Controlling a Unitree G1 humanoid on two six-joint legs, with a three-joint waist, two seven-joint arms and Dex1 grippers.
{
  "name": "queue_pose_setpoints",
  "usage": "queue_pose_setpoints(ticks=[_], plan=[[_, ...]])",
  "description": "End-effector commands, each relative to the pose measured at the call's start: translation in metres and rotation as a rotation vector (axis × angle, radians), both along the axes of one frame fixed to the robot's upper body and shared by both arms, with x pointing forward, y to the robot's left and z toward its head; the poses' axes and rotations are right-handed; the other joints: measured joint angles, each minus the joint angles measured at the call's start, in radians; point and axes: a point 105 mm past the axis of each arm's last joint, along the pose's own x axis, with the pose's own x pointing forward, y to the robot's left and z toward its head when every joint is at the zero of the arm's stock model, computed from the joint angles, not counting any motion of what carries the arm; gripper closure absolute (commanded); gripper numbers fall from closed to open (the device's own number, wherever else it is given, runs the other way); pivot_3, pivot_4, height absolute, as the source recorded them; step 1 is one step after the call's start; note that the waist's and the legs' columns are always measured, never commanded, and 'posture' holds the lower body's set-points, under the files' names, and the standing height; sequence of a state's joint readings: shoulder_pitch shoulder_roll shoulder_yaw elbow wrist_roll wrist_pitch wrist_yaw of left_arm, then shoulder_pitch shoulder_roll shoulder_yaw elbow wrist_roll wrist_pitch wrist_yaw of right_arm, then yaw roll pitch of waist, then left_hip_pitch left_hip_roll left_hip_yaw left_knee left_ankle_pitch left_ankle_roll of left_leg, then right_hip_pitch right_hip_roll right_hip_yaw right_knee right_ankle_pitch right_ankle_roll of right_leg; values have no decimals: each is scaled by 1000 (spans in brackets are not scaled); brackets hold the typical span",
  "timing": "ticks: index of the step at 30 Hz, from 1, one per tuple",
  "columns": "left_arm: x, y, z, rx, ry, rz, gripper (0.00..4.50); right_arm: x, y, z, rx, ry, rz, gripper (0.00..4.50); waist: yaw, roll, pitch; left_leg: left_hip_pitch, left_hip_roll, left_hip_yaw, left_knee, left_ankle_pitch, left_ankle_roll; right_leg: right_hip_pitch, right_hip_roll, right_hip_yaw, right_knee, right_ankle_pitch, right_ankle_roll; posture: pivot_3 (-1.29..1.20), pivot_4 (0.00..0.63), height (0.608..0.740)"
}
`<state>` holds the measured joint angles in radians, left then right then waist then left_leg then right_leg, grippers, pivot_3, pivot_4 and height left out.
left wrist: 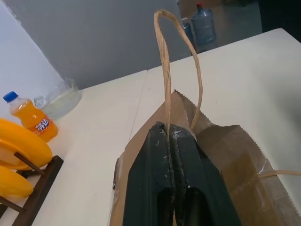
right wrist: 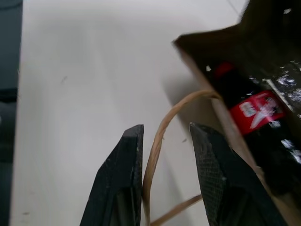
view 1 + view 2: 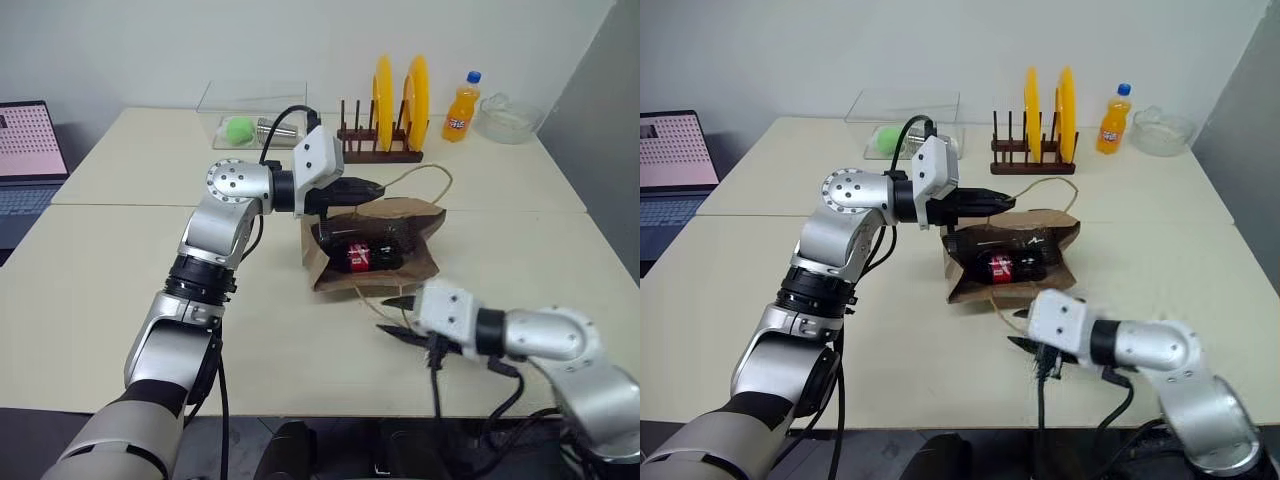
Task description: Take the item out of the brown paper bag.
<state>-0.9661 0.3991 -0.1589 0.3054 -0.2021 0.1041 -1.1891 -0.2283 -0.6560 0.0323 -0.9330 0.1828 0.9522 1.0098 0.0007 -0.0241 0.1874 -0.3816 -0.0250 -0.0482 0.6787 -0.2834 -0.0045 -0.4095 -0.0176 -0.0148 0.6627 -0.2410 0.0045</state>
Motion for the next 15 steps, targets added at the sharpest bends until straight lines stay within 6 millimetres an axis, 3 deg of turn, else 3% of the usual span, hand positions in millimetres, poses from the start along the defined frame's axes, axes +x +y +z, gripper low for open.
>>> queue_pose_setpoints(ticks=[1,5,8,14,15], plan=[[-6,3,9,-16,-54,-10,4500,-18,-12,21,12,56,51,2906,0,0,0,0,0,0,0,0,0,0,0,0,0,0,0,0,150,740],[-6,3,7,-14,-55,-11,4500,-16,-21,35,88,129,20,2906,1,0,0,0,0,0,0,0,0,0,0,0,0,0,0,0,150,740],[-7,3,6,-15,-53,-12,4500,8,-15,41,95,28,-44,2336,-2,0,0,0,0,0,0,0,0,0,0,0,0,0,0,0,150,740],[-7,3,11,-31,-57,-10,4500,67,-1,14,-127,-186,-119,200,-5,0,0,0,0,2,0,0,0,-1,0,1,1,0,0,0,150,740],[-7,4,12,-33,-58,-8,4500,78,0,13,-146,-224,-138,36,-5,0,0,0,0,2,0,0,0,-1,0,1,1,0,0,0,150,740]])
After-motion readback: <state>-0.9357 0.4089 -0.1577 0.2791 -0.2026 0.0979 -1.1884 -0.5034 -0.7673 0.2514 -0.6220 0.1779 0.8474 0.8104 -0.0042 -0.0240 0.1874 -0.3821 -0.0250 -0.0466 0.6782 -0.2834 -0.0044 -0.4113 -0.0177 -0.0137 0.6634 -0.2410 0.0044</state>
